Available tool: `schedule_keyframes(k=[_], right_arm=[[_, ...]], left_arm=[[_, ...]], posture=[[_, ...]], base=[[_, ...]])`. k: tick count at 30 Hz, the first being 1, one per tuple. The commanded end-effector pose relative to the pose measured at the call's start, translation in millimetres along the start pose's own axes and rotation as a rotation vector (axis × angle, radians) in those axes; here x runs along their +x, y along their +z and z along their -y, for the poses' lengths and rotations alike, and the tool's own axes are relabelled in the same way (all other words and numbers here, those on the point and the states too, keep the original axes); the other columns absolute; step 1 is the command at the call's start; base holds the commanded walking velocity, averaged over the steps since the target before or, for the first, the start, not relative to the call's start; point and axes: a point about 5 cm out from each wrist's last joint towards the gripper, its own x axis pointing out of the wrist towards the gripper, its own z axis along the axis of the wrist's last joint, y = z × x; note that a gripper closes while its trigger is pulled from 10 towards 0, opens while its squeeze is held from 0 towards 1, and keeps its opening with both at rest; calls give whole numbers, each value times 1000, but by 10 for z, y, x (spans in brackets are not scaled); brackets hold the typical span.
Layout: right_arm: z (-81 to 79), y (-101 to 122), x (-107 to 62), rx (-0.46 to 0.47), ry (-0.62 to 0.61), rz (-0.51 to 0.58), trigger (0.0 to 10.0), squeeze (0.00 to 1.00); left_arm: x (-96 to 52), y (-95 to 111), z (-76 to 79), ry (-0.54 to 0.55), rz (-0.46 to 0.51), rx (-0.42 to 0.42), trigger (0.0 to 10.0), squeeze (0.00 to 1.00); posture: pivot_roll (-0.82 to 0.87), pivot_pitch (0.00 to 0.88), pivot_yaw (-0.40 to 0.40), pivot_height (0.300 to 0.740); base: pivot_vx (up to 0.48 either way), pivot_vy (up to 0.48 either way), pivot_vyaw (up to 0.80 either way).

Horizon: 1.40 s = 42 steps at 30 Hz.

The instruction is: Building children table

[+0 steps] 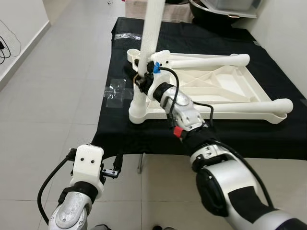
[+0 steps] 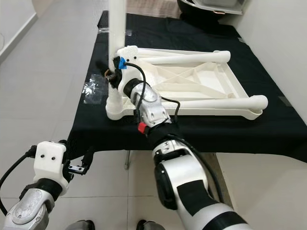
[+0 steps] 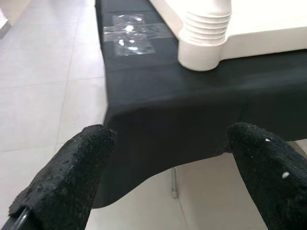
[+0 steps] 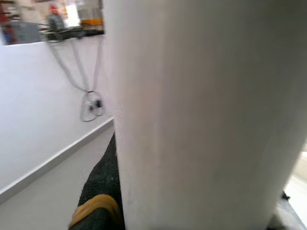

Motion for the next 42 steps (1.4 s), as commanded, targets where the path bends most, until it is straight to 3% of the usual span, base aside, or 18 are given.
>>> schedule_keyframes(k=[1, 2, 3, 7, 10, 13, 14, 15, 21, 25, 32, 42], right_arm=[[197, -477, -176, 19, -121, -191, 10000, 0], [180, -470, -180, -21, -258, -191, 10000, 0], [172, -465, -183, -36, -311, -189, 10000, 0], [162, -457, -190, -53, -374, -181, 10000, 0], [81, -442, -200, -101, -543, -180, 10000, 0], [59, -444, -213, -85, -625, -185, 10000, 0], [-3, -447, -234, -16, -772, -205, 10000, 0], [-30, -447, -242, 12, -826, -215, 10000, 0], [-98, -433, -258, 93, -947, -240, 10000, 0], [-248, -370, -278, 109, -1078, -224, 10000, 0], [-280, -359, -340, 150, -1232, -260, 10000, 0], [-233, -336, -317, 149, -1240, -274, 10000, 0]], left_arm=[[-7, -9, -3, 6, -4, 9, 10000, 0], [4, 1, -5, 8, 1, 9, 10000, 0], [7, 3, -5, 9, 2, 9, 10000, 0], [11, 3, -4, 8, 3, 9, 10000, 0], [23, 5, -7, 10, 6, 10, 10000, 0], [26, 6, -6, 10, 7, 10, 10000, 0], [30, 6, -5, 10, 7, 9, 10000, 0], [31, 6, -4, 11, 8, 9, 10000, 0], [32, 7, -1, 13, 8, 9, 10000, 0], [39, 7, 5, 15, 9, 5, 10000, 0], [47, 8, 13, 10, 8, 5, 10000, 0], [72, -4, 20, 6, 8, 4, 10000, 0]], posture=[[146, 201, -141, 740], [144, 200, -142, 740], [144, 200, -142, 740], [143, 197, -140, 740], [143, 197, -141, 740], [141, 195, -141, 740], [142, 193, -143, 740], [142, 193, -143, 740], [144, 192, -145, 740], [163, 194, -148, 740], [167, 197, -146, 740], [160, 190, -148, 740]], base=[[0, 0, 0], [0, 0, 0], [0, 0, 0], [0, 0, 0], [0, 0, 0], [0, 0, 0], [0, 0, 0], [0, 0, 0], [0, 0, 0], [0, 0, 0], [0, 0, 0], [0, 0, 0]])
